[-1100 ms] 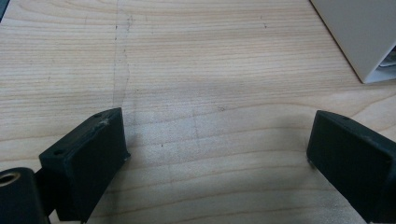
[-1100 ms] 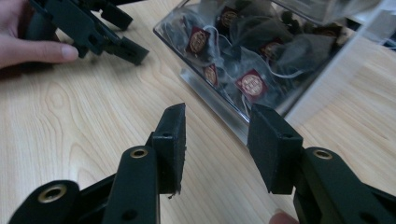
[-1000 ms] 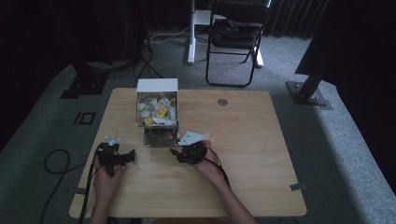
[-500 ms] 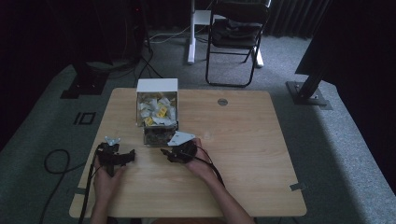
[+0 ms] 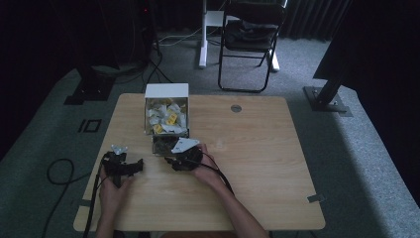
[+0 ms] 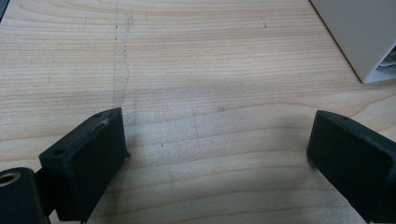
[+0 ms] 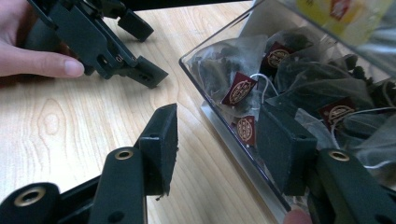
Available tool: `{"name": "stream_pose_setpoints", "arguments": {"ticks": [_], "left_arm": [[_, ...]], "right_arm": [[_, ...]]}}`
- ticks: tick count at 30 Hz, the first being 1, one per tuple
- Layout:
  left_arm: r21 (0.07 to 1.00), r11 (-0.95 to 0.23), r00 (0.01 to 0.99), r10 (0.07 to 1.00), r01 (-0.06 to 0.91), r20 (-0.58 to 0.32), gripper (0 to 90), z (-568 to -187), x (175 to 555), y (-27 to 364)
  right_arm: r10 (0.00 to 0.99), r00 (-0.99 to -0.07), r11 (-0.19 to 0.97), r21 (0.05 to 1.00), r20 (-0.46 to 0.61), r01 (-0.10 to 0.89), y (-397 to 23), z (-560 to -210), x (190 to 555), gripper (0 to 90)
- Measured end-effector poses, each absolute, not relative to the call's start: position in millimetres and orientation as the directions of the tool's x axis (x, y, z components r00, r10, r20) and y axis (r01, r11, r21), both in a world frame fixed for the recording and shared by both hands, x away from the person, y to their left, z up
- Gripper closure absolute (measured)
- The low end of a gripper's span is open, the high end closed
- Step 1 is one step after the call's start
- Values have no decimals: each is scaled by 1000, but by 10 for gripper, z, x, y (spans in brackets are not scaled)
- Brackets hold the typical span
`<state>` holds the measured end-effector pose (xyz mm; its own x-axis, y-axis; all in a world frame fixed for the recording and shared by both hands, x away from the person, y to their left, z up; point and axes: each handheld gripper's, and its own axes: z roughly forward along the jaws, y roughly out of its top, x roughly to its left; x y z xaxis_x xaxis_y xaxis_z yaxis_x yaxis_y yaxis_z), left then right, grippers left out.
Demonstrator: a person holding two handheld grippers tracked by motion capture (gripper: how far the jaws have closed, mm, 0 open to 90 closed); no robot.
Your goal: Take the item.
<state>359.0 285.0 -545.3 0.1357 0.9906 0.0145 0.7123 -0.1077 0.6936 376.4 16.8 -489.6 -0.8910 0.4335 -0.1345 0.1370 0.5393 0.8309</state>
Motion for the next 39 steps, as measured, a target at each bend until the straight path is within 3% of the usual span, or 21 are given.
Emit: {"name": "stream_pose_setpoints", "arguments": {"ticks": [25,39], "left_arm": [[693,-109,137,991,713,15,56,-5452,3589,2851],[692,-109,136,991,714,15,56,-5451,3589,2851]], "right_arm": [[365,-925,567,813,-103,133,150,-4891,3658,527],[455,-880,501,856,-134,128,269,-4769,3622,625]]}}
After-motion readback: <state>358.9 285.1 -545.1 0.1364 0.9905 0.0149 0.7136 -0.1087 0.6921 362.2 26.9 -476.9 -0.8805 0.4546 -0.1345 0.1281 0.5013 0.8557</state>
